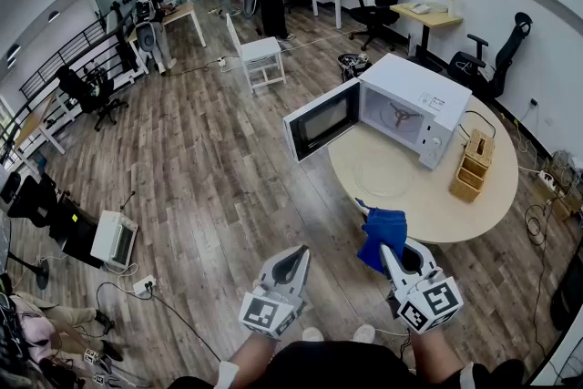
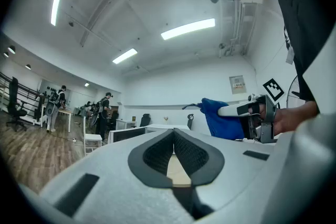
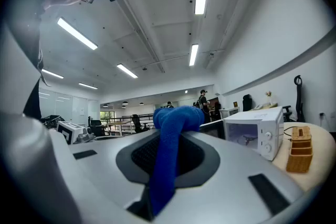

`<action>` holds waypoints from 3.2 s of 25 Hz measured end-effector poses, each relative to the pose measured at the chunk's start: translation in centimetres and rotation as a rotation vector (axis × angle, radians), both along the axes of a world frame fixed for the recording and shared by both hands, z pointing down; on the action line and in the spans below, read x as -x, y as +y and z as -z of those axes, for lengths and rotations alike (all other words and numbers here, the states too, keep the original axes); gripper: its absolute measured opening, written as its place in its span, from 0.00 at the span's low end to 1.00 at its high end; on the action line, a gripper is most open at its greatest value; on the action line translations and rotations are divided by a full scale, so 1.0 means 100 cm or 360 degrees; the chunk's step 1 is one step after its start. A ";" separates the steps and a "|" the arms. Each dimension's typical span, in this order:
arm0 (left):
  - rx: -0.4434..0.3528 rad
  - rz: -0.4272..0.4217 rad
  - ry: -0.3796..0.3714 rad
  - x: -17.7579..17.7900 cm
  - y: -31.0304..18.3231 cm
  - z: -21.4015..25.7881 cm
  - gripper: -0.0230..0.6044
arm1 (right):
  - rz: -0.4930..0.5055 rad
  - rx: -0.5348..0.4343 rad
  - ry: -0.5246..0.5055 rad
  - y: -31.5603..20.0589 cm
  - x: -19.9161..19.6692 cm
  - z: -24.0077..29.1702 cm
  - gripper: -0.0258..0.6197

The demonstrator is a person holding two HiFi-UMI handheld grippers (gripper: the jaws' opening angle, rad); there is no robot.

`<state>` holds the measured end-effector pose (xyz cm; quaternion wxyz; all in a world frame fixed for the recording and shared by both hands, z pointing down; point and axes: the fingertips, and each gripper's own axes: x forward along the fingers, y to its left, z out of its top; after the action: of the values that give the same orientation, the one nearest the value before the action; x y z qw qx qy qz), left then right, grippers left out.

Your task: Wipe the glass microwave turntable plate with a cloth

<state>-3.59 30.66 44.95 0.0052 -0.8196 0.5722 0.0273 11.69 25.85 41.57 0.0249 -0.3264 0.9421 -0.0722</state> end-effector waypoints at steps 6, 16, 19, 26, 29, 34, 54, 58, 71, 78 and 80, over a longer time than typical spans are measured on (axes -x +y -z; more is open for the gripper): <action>-0.0015 -0.0027 -0.0008 0.010 0.007 0.004 0.05 | -0.0036 -0.0027 0.0053 0.009 0.010 -0.001 0.12; -0.0027 -0.0098 -0.0040 0.033 0.020 0.000 0.05 | -0.0064 -0.0156 0.0142 0.027 0.042 0.002 0.13; -0.0031 -0.0097 -0.0031 0.045 0.024 -0.001 0.05 | -0.0077 -0.0169 0.0156 0.030 0.053 0.000 0.13; -0.0031 -0.0126 -0.0006 0.061 0.015 -0.007 0.05 | -0.0134 -0.0173 0.0164 0.022 0.065 -0.002 0.13; -0.0024 -0.0134 -0.0006 0.064 0.004 -0.011 0.05 | -0.0147 -0.0163 0.0163 0.010 0.067 -0.005 0.13; 0.0003 -0.0106 -0.0032 0.071 -0.027 -0.008 0.05 | -0.0162 -0.0153 0.0159 -0.022 0.068 -0.012 0.13; 0.0038 -0.0100 -0.0144 0.069 -0.206 -0.009 0.05 | -0.0147 -0.0135 0.0155 -0.215 0.052 -0.013 0.13; 0.0051 -0.0091 -0.0166 0.060 -0.237 -0.006 0.05 | -0.0127 -0.0126 0.0147 -0.247 0.046 -0.015 0.13; 0.0076 -0.0165 -0.0135 0.060 -0.319 -0.013 0.05 | -0.0175 -0.0074 0.0194 -0.321 0.053 -0.031 0.13; 0.0023 -0.0318 -0.0143 0.085 -0.374 -0.005 0.05 | -0.0282 -0.0078 0.0196 -0.365 0.084 -0.024 0.13; 0.0001 -0.0358 -0.0151 0.094 -0.387 -0.006 0.05 | -0.0318 -0.0074 0.0201 -0.375 0.092 -0.023 0.13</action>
<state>-12.97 -8.07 45.52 0.0288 -0.8791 0.4757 -0.0112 2.51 -11.63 43.89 -0.0197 -0.4218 0.9061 -0.0268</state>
